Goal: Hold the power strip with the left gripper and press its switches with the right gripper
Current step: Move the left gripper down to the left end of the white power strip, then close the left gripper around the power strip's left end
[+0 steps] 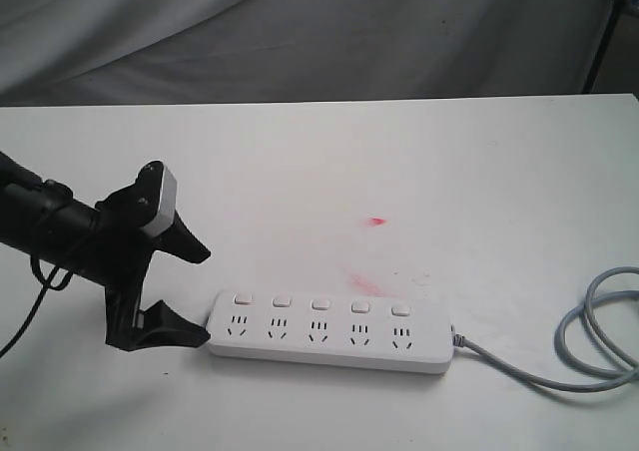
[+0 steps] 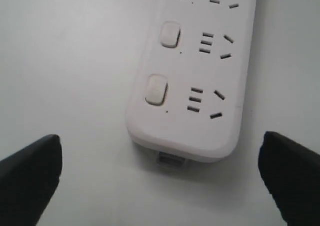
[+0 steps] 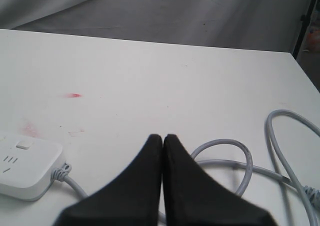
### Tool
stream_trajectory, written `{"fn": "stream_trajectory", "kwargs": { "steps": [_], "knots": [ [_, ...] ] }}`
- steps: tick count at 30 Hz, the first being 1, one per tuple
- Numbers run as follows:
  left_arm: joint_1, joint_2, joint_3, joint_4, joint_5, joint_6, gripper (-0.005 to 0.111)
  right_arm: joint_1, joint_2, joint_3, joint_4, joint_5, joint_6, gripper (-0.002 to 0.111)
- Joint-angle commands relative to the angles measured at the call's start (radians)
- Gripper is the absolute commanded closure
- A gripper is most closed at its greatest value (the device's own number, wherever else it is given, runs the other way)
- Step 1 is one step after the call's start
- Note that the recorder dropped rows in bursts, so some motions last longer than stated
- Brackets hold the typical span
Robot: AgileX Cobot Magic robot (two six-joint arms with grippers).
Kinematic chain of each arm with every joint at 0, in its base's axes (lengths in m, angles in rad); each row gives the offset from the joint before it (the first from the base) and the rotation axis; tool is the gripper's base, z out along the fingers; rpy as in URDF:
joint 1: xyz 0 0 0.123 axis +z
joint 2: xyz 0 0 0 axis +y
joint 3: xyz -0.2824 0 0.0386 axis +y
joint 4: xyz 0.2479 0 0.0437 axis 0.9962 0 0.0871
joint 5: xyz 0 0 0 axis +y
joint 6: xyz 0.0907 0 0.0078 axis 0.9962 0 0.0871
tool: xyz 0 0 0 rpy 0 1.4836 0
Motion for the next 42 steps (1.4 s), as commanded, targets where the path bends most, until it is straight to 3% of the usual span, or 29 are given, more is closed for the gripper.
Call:
{"fn": "stream_trajectory", "kwargs": {
  "steps": [1,21,31,42],
  "knots": [
    [-0.007,0.000,-0.003,-0.048,-0.004,0.003,0.004,0.002,-0.006,0.004,0.003,-0.001,0.000,0.108],
    [-0.011,0.000,-0.003,0.001,-0.004,0.003,0.004,0.002,-0.006,0.004,0.003,-0.001,0.000,0.108],
    [-0.122,0.000,-0.003,0.034,-0.112,0.003,0.004,0.002,-0.006,0.004,0.003,-0.001,0.000,0.108],
    [-0.123,0.068,-0.012,0.036,-0.112,0.003,0.004,0.002,-0.006,0.004,0.003,-0.001,0.000,0.108]
  ]
}}
